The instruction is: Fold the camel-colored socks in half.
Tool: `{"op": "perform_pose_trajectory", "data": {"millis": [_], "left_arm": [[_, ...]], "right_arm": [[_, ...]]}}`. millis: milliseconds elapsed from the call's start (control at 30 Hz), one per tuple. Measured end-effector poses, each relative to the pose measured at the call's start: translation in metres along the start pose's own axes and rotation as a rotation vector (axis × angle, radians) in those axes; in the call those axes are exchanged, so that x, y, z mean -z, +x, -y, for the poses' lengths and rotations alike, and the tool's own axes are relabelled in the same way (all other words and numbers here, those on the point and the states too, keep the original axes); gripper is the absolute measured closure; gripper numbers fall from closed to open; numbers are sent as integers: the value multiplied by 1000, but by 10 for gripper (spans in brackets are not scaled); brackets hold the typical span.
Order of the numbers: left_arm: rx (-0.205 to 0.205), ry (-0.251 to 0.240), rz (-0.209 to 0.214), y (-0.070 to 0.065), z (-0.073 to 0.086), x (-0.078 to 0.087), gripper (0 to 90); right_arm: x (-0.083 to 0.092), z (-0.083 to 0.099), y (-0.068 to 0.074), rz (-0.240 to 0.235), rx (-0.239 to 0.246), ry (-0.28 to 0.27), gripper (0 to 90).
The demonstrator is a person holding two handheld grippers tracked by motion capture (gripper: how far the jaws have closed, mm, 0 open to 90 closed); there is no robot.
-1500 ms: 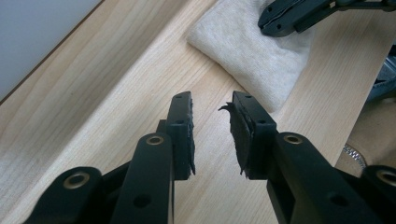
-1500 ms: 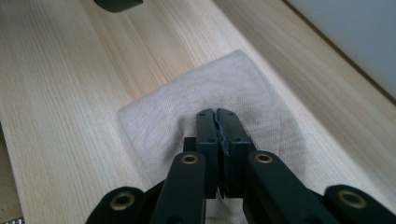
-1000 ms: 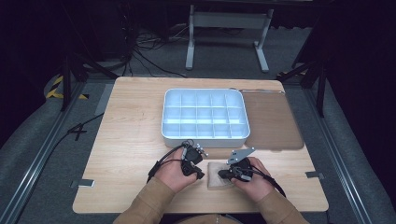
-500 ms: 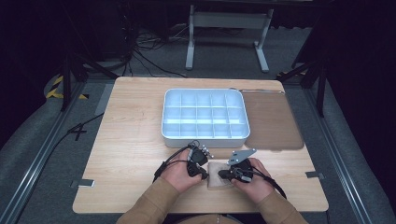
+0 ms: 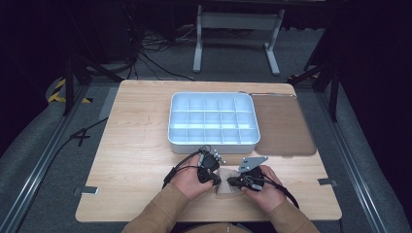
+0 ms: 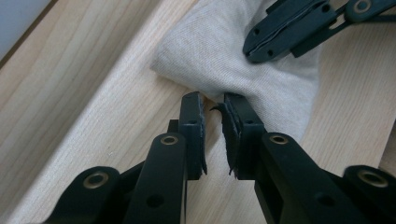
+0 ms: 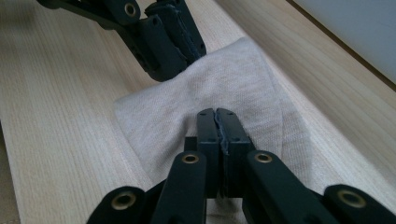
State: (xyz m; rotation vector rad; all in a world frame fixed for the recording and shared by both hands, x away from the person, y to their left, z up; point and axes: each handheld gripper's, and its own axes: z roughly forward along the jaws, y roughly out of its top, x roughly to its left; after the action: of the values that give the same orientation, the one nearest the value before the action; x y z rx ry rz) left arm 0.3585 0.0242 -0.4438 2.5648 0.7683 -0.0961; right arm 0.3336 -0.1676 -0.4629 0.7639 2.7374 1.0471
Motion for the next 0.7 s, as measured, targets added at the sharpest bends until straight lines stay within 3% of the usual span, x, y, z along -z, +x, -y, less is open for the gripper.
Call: {"op": "perform_pose_trajectory", "data": {"millis": [233, 300, 500, 700], "left_arm": [[-18, -56, 4, -4, -4, 2, 786], [-41, -59, 6, -8, -7, 3, 786], [-54, -65, -2, -9, -8, 3, 784], [-40, -68, 3, -9, -6, 6, 781]], "right_arm": [[0, 1, 1, 7, 4, -4, 893], [0, 1, 2, 15, 17, -8, 892], [0, 1, 4, 27, 25, -7, 892], [6, 0, 4, 28, 20, -9, 848]]}}
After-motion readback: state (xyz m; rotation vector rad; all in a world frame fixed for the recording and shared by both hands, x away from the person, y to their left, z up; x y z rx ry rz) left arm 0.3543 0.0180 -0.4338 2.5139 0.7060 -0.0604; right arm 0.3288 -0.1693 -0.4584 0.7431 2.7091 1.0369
